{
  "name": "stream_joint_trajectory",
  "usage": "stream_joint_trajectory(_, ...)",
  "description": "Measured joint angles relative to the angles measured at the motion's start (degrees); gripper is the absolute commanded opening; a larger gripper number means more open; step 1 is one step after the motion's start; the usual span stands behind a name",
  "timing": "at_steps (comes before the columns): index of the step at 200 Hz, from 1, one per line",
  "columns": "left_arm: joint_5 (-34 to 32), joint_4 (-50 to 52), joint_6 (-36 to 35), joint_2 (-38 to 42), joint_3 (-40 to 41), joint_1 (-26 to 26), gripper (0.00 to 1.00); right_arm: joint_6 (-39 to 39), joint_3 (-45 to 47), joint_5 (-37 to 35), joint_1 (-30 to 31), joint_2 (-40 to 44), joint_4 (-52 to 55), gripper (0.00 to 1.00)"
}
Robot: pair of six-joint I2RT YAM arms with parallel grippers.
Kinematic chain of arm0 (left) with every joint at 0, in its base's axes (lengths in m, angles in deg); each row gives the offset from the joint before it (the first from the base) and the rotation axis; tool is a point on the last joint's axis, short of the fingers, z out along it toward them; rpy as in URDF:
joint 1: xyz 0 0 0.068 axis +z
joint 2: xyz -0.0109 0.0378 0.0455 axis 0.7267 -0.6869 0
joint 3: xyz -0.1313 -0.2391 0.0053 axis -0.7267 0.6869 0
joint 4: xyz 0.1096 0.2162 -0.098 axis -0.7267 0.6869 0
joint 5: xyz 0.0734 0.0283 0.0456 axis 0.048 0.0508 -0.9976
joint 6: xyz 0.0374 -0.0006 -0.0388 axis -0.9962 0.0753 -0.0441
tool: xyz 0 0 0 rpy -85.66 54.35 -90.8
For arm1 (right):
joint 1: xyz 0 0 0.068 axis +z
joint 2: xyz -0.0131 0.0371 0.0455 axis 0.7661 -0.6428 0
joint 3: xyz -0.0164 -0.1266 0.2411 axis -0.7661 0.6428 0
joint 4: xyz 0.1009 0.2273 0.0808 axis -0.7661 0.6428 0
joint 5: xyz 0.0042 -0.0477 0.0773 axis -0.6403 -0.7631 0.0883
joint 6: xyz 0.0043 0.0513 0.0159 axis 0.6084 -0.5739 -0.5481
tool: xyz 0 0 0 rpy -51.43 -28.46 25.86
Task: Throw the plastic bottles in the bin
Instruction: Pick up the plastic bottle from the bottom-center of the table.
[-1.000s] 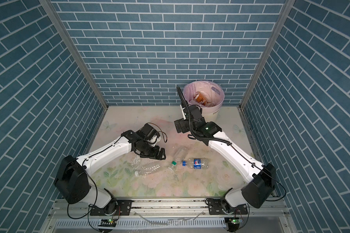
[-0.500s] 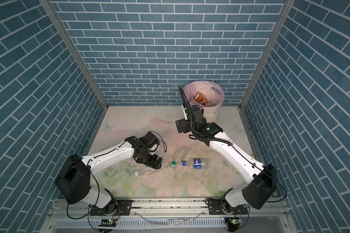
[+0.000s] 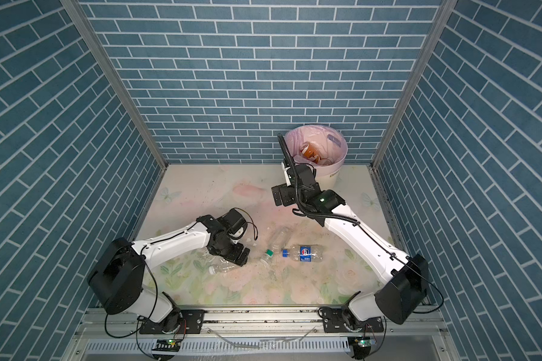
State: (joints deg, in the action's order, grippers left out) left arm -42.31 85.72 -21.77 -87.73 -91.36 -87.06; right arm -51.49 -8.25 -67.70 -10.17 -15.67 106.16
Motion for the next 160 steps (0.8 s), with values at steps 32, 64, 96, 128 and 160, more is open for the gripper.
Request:
stream_joint_trajectory(32,-1.03,-0.81,-0.02,-1.68,0.0,-0.04,0.99,-0.02,0.0,0.37,-0.13,0.0,-0.04,0.99)
stream_joint_trajectory(64,-2.43,-1.25,0.0,-3.32,0.0,-0.09,0.99,-0.02,0.07,0.48,-0.26,0.0,-0.17,0.99)
stream_joint_trajectory(96,-3.63,-1.64,0.26,-5.75,-0.02,-0.09,0.92,-0.02,0.48,0.79,-0.74,0.02,-0.5,0.99)
stream_joint_trajectory(128,-4.52,-2.32,0.48,-7.65,-0.42,-0.09,0.79,-0.04,0.94,1.07,-1.4,0.02,-0.9,0.99)
stream_joint_trajectory(160,-4.94,-2.49,0.44,-8.41,-3.26,-0.02,0.7,-0.07,1.25,1.57,-2.01,0.02,-0.94,0.99)
